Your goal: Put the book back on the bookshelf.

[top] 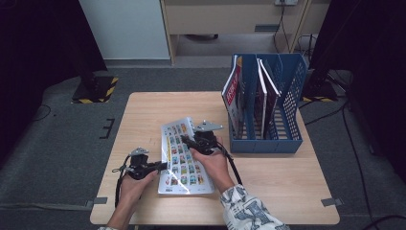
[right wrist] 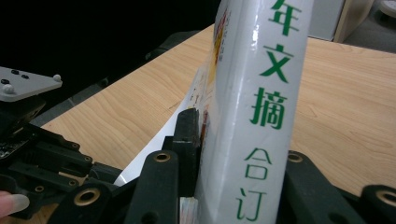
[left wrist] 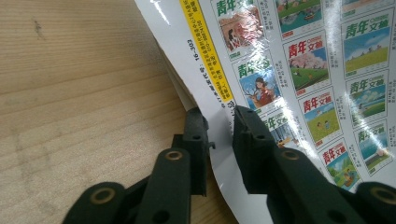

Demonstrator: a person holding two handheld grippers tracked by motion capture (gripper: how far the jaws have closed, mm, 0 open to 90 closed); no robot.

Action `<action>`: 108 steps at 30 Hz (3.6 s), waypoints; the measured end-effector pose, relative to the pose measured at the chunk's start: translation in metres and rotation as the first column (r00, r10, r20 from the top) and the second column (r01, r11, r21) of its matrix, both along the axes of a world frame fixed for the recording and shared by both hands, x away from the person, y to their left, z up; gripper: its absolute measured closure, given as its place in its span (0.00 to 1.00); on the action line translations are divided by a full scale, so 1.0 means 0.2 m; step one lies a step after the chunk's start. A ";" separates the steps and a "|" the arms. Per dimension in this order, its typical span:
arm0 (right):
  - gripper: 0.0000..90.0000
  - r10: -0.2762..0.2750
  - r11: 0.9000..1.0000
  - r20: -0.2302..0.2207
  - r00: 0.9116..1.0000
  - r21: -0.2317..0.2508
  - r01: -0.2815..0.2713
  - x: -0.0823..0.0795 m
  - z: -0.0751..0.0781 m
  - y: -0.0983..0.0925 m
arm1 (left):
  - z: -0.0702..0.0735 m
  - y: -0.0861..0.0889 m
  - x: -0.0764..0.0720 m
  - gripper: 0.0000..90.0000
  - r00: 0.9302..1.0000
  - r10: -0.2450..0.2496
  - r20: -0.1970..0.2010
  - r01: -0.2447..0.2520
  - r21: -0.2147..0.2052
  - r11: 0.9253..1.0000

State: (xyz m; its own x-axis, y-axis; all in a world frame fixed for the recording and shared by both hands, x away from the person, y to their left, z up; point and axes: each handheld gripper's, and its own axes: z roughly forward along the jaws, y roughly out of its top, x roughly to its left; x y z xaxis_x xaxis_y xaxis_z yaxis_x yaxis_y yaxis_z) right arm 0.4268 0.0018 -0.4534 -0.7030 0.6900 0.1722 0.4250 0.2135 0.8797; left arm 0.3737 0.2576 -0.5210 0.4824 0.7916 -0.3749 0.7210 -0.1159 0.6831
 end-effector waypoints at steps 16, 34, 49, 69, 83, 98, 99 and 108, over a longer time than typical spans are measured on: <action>0.71 0.061 0.998 -0.054 0.997 0.005 -0.061 0.01 0.01 0.00 | 0.01 -0.02 -0.01 0.90 1.000 0.005 0.016 -0.006 0.038 0.999; 0.78 -0.032 0.993 -0.110 0.993 -0.119 0.019 0.04 -0.06 0.00 | 0.03 -0.01 -0.01 0.87 0.999 0.020 0.047 -0.023 0.059 0.998; 0.80 0.060 0.998 0.054 0.997 -0.027 -0.058 -0.02 0.04 0.04 | -0.03 0.01 0.02 0.47 0.998 -0.059 0.016 0.059 -0.013 0.998; 0.81 0.125 0.992 0.141 0.982 0.011 -0.128 -0.05 0.11 0.02 | 0.04 0.07 0.03 0.80 0.999 -0.008 0.045 0.011 -0.076 0.997; 0.81 0.140 0.989 0.188 0.972 0.021 -0.147 -0.05 0.16 -0.02 | 0.13 0.05 -0.01 0.83 0.974 0.029 0.223 -0.042 0.054 0.998; 0.79 0.149 0.986 0.197 0.969 0.045 -0.160 -0.05 0.19 -0.06 | 0.18 0.02 -0.04 0.83 0.949 0.013 0.316 -0.062 0.144 0.988; 0.79 0.151 0.986 0.196 0.969 0.045 -0.163 -0.05 0.19 -0.06 | 0.18 0.01 -0.04 0.83 0.948 0.013 0.319 -0.063 0.146 0.987; 0.77 0.171 0.982 0.206 0.964 0.039 -0.182 -0.05 0.22 -0.06 | 0.20 0.00 -0.05 0.83 0.939 0.001 0.344 -0.061 0.165 0.984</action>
State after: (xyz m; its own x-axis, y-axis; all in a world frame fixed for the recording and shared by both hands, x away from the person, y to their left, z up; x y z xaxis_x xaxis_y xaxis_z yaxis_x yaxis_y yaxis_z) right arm 0.4177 -0.0103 -0.4103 -0.8368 0.5451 0.0506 0.1988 0.2164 0.9559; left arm 0.3634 0.2573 -0.4814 0.5316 0.8455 -0.0504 0.4529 -0.2334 0.8605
